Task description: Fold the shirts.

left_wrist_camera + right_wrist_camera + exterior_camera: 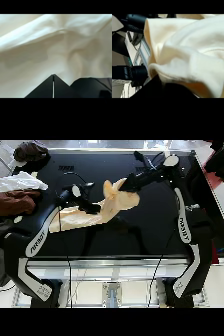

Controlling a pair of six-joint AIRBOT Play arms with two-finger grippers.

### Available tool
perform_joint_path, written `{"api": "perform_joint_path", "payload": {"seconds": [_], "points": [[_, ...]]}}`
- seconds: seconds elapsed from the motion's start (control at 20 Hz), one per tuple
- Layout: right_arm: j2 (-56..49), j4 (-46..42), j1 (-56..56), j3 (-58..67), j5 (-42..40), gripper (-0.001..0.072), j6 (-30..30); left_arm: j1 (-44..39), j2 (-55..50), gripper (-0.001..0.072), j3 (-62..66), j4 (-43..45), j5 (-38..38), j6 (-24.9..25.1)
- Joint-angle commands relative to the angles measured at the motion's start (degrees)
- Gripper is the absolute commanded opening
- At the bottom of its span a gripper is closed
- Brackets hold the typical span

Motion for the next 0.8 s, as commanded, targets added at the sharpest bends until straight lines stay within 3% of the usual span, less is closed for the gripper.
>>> {"api": "perform_joint_path", "payload": {"seconds": [0.0, 0.3, 0.65, 0.7, 0.75], "points": [[0.5, 0.2, 6.0, 0.4, -3.1, 0.0021, 1.0, -1.4, -1.2, 0.0009, -0.4, -3.2, 2.6, 1.6], [0.5, -0.1, 16.2, 0.4, -17.6, 0.0019, 0.9, 12.4, 13.2, 0.001, -0.4, 12.7, 0.1, 2.2], [-2.1, -3.9, 31.6, -2.1, -43.0, 0.0044, 0.6, 31.3, 28.1, 0.0009, -0.4, 13.0, -2.9, 2.2], [-2.6, -3.7, 33.9, -2.1, -48.4, 0.026, 0.6, 32.5, 29.1, 0.001, -0.4, 13.0, -2.9, 2.2], [-2.6, -3.2, 35.8, -2.1, -52.7, 0.0574, 0.8, 33.2, 29.7, 0.001, -0.4, 13.0, -2.9, 2.2]]}}
